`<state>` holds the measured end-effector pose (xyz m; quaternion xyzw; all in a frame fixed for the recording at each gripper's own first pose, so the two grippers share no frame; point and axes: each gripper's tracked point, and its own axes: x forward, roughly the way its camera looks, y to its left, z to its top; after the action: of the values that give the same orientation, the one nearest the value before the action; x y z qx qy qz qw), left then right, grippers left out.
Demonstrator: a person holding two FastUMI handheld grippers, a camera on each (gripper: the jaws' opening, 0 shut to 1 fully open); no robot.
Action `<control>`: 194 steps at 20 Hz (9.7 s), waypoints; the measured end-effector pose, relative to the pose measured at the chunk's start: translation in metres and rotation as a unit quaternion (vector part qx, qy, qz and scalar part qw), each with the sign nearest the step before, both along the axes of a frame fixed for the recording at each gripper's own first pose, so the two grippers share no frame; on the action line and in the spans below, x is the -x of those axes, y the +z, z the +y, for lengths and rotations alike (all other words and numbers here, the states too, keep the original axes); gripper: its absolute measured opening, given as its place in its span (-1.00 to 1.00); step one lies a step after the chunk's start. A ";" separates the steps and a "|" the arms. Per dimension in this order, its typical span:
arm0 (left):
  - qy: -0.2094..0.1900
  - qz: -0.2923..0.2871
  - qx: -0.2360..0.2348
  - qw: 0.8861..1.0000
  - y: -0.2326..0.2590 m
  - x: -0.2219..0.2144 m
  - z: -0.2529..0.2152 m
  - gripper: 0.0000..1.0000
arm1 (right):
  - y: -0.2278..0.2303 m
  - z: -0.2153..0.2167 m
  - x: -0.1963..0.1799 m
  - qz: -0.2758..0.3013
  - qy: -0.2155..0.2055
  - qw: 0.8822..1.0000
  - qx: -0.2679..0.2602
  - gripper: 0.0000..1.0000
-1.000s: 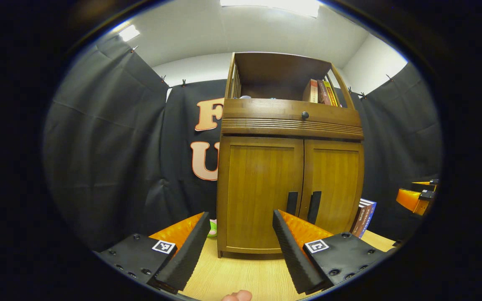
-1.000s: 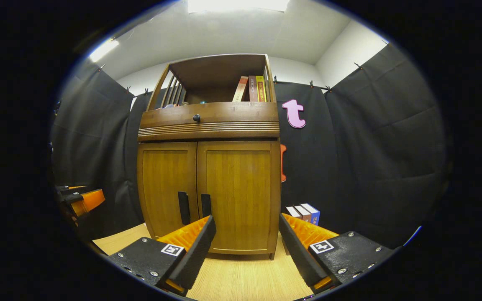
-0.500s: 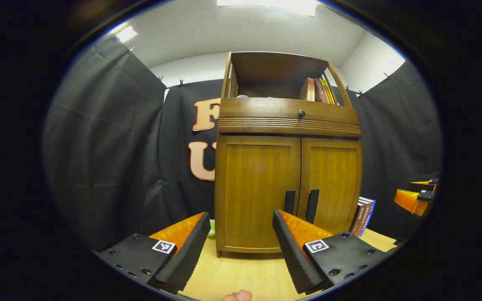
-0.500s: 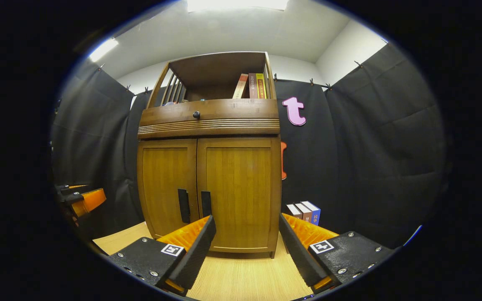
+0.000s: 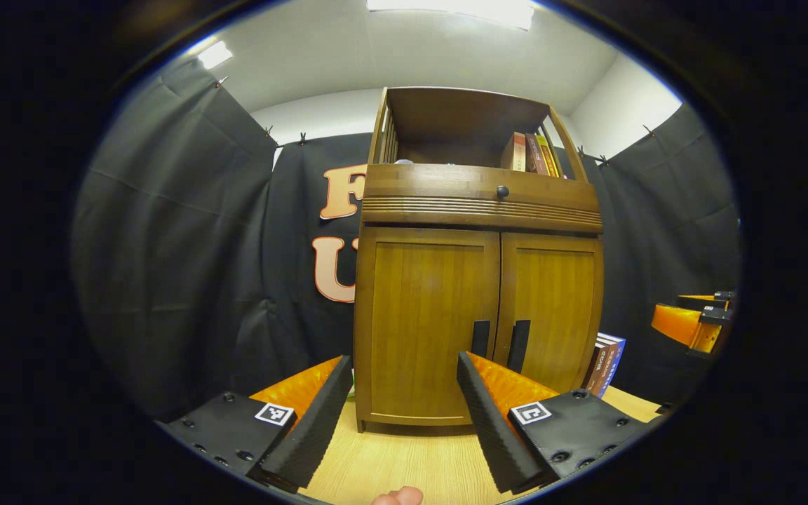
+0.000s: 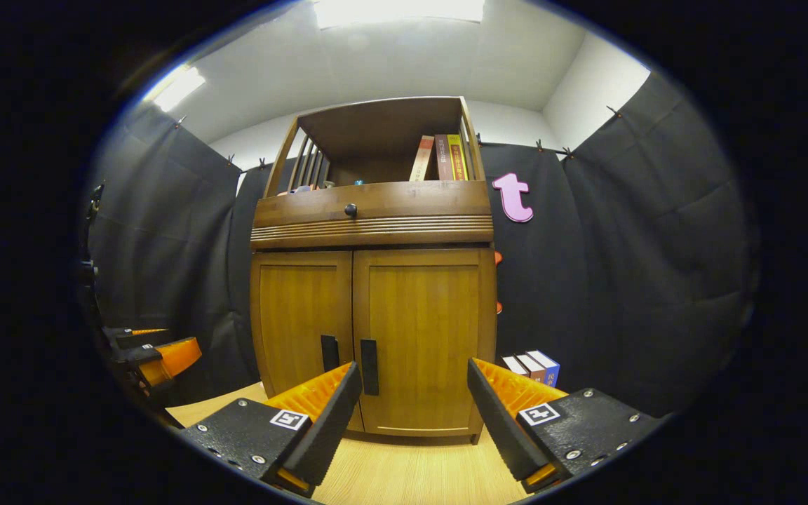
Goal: Open the right door of the double-door shoe cabinet with the right hand, and open the left door with the left hand.
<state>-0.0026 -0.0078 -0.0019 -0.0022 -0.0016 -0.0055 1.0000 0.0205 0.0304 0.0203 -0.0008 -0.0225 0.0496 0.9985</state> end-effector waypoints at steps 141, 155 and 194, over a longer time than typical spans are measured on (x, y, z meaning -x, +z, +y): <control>-0.043 0.026 0.029 0.998 -0.037 -0.025 -0.086 0.97 | -0.121 -0.189 0.049 0.107 -0.032 0.993 -0.026 -0.85; -0.095 0.048 -0.009 0.994 -0.073 -0.159 -0.134 0.90 | -0.078 -0.108 0.025 0.062 -0.060 0.996 -0.024 0.58; -0.057 0.070 -0.006 0.996 -0.097 -0.189 -0.119 -0.34 | -0.107 -0.062 0.053 0.098 -0.019 0.994 -0.036 0.84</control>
<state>0.1868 -0.1266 -0.0985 0.0038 0.0682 -0.0621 0.9957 -0.0326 -0.0319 -0.0863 0.0396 0.0740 0.0297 0.9960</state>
